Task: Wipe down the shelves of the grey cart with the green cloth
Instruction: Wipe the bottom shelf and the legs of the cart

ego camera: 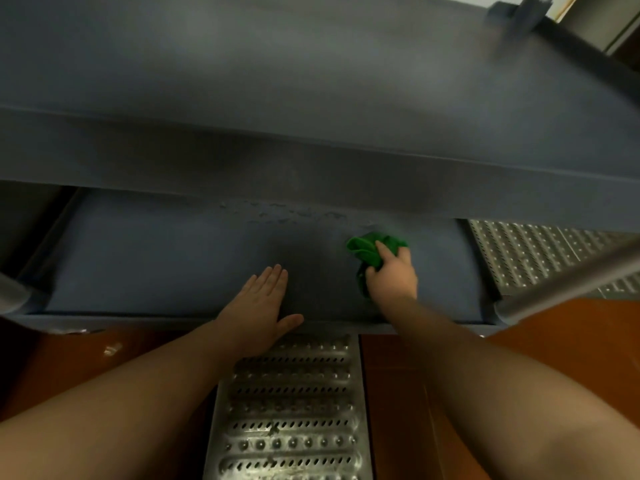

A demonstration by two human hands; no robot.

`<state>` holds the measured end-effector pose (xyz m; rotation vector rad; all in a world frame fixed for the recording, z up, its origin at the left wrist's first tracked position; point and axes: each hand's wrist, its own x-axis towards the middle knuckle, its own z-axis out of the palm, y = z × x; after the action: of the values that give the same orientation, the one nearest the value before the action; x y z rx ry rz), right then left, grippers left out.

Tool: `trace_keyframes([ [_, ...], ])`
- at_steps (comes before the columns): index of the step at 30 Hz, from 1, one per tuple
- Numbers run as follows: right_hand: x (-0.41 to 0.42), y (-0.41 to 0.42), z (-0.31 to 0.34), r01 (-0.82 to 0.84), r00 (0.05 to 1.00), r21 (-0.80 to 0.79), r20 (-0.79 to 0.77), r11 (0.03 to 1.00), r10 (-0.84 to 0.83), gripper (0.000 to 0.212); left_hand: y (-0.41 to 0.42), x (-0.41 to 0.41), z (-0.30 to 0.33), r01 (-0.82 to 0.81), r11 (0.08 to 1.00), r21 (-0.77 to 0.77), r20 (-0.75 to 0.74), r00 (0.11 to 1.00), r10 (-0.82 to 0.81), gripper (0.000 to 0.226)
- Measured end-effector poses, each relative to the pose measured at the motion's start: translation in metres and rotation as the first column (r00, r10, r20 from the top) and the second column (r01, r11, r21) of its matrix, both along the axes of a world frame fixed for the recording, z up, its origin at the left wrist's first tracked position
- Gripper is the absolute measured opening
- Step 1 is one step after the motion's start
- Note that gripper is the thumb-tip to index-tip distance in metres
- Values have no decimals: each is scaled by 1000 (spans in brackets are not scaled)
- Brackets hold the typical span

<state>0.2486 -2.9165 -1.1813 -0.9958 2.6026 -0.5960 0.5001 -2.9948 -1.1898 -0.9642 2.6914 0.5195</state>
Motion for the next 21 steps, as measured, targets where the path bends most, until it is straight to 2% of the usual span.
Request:
trace_keyframes([
  [4, 75, -40, -3, -65, 998, 7, 10, 998, 65, 62, -19, 34, 24, -24, 1000, -1, -17, 1000, 24, 101],
  [9, 181, -90, -7, -300, 953, -25, -45, 954, 299, 69, -41, 100, 33, -134, 991, 1, -44, 990, 134, 110],
  [12, 237, -116, -8, -424, 906, -56, -25, 904, 423, 65, -49, 143, 34, -188, 982, 11, -52, 981, 189, 115],
  [17, 290, -161, -8, -552, 833, -85, -6, 830, 553, 61, -43, 195, 27, -269, 963, 26, 12, 963, 269, 107],
  [21, 307, -193, -4, -578, 815, -76, -25, 812, 578, 59, -41, 199, 21, -275, 961, -27, 24, 961, 276, 95],
])
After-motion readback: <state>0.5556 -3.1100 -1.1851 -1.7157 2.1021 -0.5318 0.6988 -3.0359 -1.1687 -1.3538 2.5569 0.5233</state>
